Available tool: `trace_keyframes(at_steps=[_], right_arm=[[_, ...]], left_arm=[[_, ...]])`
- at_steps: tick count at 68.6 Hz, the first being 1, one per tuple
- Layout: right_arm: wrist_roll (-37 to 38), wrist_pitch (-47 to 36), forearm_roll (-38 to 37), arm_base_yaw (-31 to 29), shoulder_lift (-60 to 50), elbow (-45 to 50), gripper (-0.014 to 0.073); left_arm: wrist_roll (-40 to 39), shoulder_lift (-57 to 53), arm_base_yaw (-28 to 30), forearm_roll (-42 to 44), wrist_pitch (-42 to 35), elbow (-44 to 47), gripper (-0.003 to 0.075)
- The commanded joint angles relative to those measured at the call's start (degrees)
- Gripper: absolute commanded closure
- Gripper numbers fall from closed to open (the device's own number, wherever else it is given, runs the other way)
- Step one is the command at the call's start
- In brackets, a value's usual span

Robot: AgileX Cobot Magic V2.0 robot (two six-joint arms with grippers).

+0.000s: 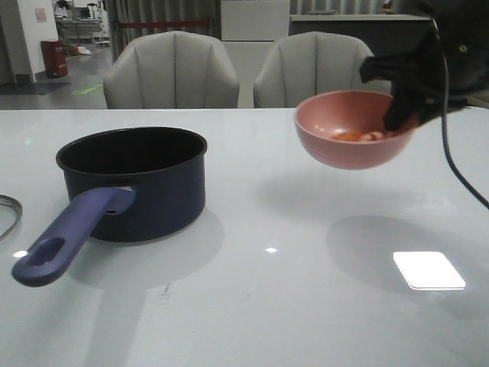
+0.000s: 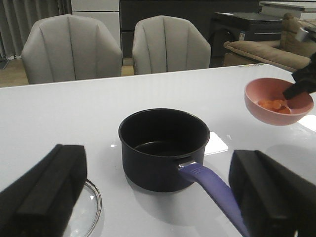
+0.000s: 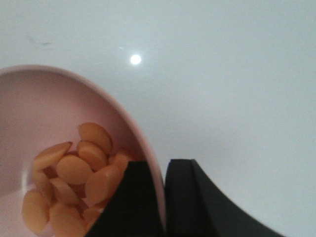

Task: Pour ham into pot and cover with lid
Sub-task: 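Lift the pink bowl and carry it above the saucepan, then tilt the pink bowl with the right gripper to pour ham into saucepan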

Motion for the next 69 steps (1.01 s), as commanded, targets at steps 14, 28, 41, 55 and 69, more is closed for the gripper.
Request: trace_keyframes(at_steps=[14, 28, 41, 55, 69], right_arm=[[-3.9, 8.6, 0.8, 12.8, 3.5, -22.5, 0.0454], [-2.8, 16.0, 0.8, 19.5, 13.9, -37.9, 0.0454], [-0.5, 13.1, -0.3, 22.0, 17.9, -45.9, 0.0454], [-1.1, 5.7, -0.3, 22.2, 17.6, -45.2, 0.0454], [-2.8, -13.4, -2.8, 24.4, 14.9, -34.5, 0.0454]], left_arm=[[-0.2, 0.6, -0.5, -0.6, -5.0, -1.4, 0.0094], [-0.2, 0.6, -0.5, -0.6, -5.0, -1.4, 0.0094], [-0.2, 0.6, -0.5, -0.6, -5.0, -1.4, 0.0094], [-0.2, 0.6, -0.5, -0.6, -5.0, -1.4, 0.0094], [-0.2, 0.6, -0.5, -0.6, -5.0, -1.4, 0.0094]])
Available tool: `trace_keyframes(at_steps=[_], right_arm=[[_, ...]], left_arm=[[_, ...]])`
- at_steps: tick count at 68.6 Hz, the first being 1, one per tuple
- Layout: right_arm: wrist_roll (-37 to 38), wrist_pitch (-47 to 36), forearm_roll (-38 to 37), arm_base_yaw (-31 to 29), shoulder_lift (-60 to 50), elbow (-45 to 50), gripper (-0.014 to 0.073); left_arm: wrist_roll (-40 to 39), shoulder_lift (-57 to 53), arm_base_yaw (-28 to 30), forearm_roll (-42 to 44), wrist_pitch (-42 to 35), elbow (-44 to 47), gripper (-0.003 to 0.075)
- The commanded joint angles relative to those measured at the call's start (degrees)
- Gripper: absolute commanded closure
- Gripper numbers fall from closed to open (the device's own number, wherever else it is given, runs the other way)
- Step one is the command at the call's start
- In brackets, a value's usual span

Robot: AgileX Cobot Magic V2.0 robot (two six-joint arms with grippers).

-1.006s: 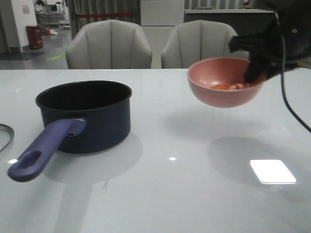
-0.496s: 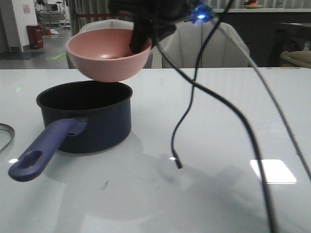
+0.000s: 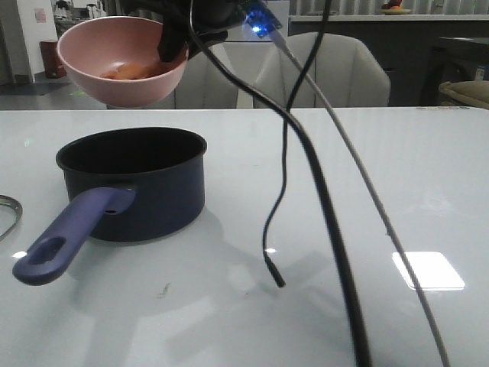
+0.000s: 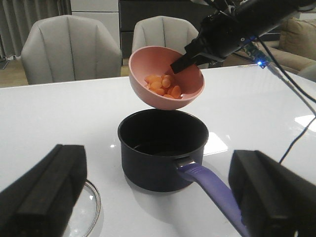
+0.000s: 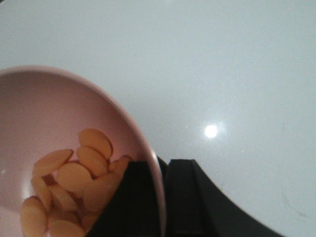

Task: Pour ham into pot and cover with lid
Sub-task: 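Tilt the pink bowl with the right gripper to pour ham into saucepan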

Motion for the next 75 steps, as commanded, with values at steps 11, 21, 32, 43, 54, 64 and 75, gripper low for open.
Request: trace_keyframes(at_steps=[11, 21, 32, 43, 54, 64, 75], right_arm=[[-1.3, -40.9, -5.1, 2.7, -9.1, 18.6, 0.0454], [-3.9, -60.0, -5.6, 2.9, -9.1, 28.5, 0.0454], [-16.3, -67.9, -6.9, 3.1, -8.5, 33.1, 0.0454], [-29.7, -71.8, -6.9, 3.6, -7.3, 33.4, 0.0454], [-44.4, -79.6, -6.4, 5.5, -5.6, 33.5, 0.0454], [-51.7, -88.8, -6.3, 6.6, -4.0, 34.5, 0.0454], [-60.0, -100.3, -6.9, 6.6, -3.2, 36.6, 0.0454]], left_arm=[[-0.2, 0.6, -0.5, -0.6, -5.0, -1.4, 0.0094], [-0.2, 0.6, -0.5, -0.6, -5.0, -1.4, 0.0094], [-0.2, 0.6, -0.5, -0.6, -5.0, -1.4, 0.0094], [-0.2, 0.6, -0.5, -0.6, -5.0, -1.4, 0.0094], [-0.2, 0.6, -0.5, -0.6, -5.0, -1.4, 0.0094], [-0.2, 0.6, -0.5, -0.6, -5.0, -1.4, 0.0094], [-0.2, 0.6, -0.5, -0.6, -5.0, -1.4, 0.0094]])
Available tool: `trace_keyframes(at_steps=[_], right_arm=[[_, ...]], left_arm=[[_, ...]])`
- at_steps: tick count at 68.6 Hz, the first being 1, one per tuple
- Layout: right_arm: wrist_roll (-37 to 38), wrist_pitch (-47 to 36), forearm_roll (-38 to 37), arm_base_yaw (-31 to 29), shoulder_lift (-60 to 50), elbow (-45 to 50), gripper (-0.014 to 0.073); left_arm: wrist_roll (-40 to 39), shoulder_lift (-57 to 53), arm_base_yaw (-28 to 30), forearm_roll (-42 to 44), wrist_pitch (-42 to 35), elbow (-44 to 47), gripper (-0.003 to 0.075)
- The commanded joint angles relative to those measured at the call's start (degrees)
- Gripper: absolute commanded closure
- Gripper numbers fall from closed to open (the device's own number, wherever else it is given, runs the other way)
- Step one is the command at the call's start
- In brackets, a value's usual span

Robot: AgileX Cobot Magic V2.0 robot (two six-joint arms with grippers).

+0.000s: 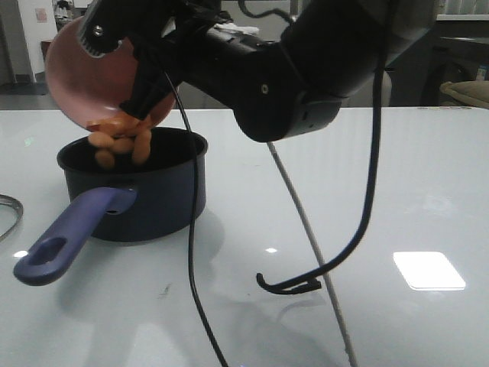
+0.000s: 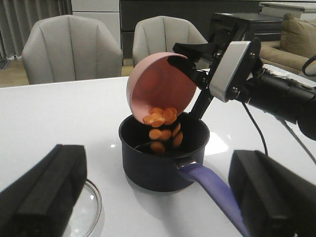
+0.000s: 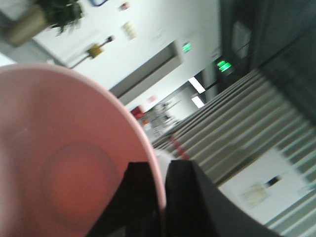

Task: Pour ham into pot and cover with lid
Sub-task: 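Tilt the pink bowl with the right gripper to pour ham into saucepan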

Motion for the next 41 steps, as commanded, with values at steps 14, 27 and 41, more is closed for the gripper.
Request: trace_keyframes(at_steps=[14, 27, 41], right_arm=[[-4.6, -12.5, -0.6, -0.1, -1.7, -0.5, 0.0454], [16.6, -8.8, 5.4, -0.1, -2.7, -0.5, 0.0454], [37.1, 5.4, 6.3, -0.1, -8.7, -0.5, 0.0454]], left_arm=[[-0.2, 0.6, -0.5, -0.6, -5.0, -1.4, 0.0094], [-0.2, 0.6, -0.5, -0.6, -5.0, -1.4, 0.0094], [-0.2, 0.6, -0.5, -0.6, -5.0, -1.4, 0.0094]])
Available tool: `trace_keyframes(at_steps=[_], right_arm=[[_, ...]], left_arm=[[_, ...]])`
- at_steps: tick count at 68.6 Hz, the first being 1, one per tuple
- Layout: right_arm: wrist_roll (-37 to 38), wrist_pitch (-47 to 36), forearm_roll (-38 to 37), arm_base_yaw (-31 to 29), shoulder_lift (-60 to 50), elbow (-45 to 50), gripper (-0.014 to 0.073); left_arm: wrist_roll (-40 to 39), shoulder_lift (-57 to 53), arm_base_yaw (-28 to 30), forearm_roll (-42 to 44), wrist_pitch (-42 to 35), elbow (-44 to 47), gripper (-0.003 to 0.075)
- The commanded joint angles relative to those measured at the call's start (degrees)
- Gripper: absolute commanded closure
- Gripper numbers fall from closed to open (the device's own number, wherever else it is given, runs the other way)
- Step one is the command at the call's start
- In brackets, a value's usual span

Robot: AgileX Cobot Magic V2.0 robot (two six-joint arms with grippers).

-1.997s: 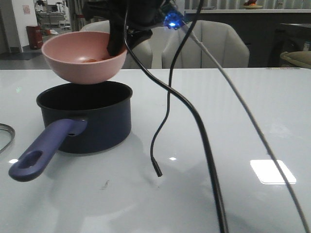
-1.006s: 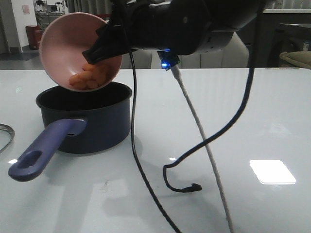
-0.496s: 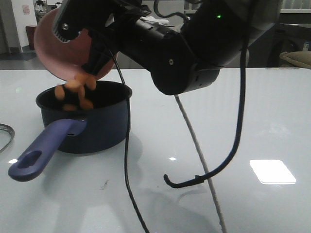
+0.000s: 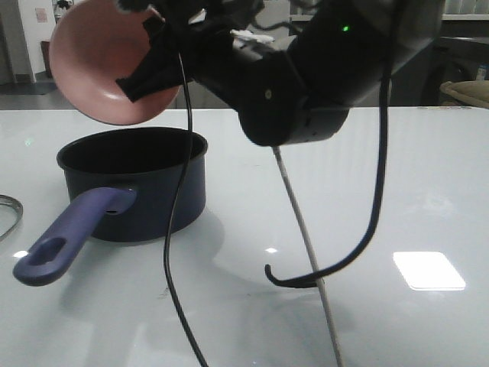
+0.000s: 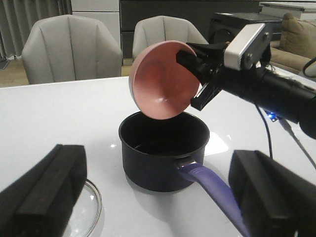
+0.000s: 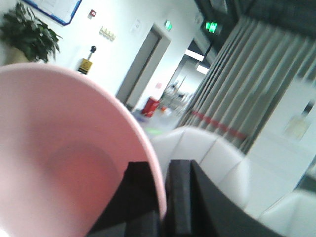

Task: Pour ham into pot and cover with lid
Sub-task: 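Carry the empty pink bowl back and lower it onto the table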

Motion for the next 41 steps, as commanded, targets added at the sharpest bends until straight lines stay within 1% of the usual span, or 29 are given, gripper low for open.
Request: trace_keyframes(at_steps=[1, 5, 13, 14, 15, 16, 17, 18, 24, 27, 28, 29, 30, 31, 33, 41], right_arm=[[10.4, 5.0, -0.1, -0.1, -8.0, -1.3, 0.0454], [12.7, 11.1, 0.3, -0.1, -10.2, -1.3, 0.0454], [12.2, 23.7, 3.7, -0.2, -14.4, -1.3, 0.0454], [11.9, 26.9, 4.3, -0.3, -15.2, -1.3, 0.0454], [11.9, 26.9, 4.4, -0.4, -15.5, -1.3, 0.0454], [11.7, 30.4, 5.1, -0.6, -16.6, -1.3, 0.0454], [11.7, 30.4, 5.1, -0.6, -16.6, -1.3, 0.0454], [11.6, 33.8, 5.6, -0.9, -17.7, -1.3, 0.0454], [11.6, 43.2, 6.4, -2.1, -20.9, -1.3, 0.0454], [11.6, 49.6, 6.4, -3.2, -23.1, -1.3, 0.0454], [11.6, 49.6, 6.4, -3.4, -23.1, -1.3, 0.0454], [11.7, 53.2, 6.5, -4.2, -24.5, -1.3, 0.0454], [11.7, 53.2, 6.5, -4.2, -24.5, -1.3, 0.0454], [11.7, 55.9, 6.5, -5.0, -25.5, -1.3, 0.0454], [11.7, 58.3, 6.5, -6.2, -26.4, -1.3, 0.0454], [11.7, 66.6, 6.5, -10.6, -29.8, -1.3, 0.0454]], left_arm=[[-0.2, 0.6, -0.5, -0.6, -5.0, -1.4, 0.0094], [-0.2, 0.6, -0.5, -0.6, -5.0, -1.4, 0.0094], [-0.2, 0.6, -0.5, -0.6, -5.0, -1.4, 0.0094], [-0.2, 0.6, -0.5, -0.6, -5.0, -1.4, 0.0094], [-0.2, 0.6, -0.5, -0.6, -5.0, -1.4, 0.0094], [-0.2, 0.6, -0.5, -0.6, -5.0, -1.4, 0.0094], [-0.2, 0.6, -0.5, -0.6, -5.0, -1.4, 0.0094], [-0.2, 0.6, -0.5, -0.6, -5.0, -1.4, 0.0094], [-0.2, 0.6, -0.5, -0.6, -5.0, -1.4, 0.0094], [-0.2, 0.6, -0.5, -0.6, -5.0, -1.4, 0.0094], [-0.2, 0.6, -0.5, -0.6, -5.0, -1.4, 0.0094], [-0.2, 0.6, -0.5, -0.6, -5.0, -1.4, 0.0094], [-0.2, 0.6, -0.5, -0.6, -5.0, -1.4, 0.0094], [-0.2, 0.6, -0.5, -0.6, -5.0, -1.4, 0.0094], [-0.2, 0.6, -0.5, -0.6, -5.0, -1.4, 0.0094], [-0.2, 0.6, -0.5, -0.6, -5.0, -1.4, 0.0094]])
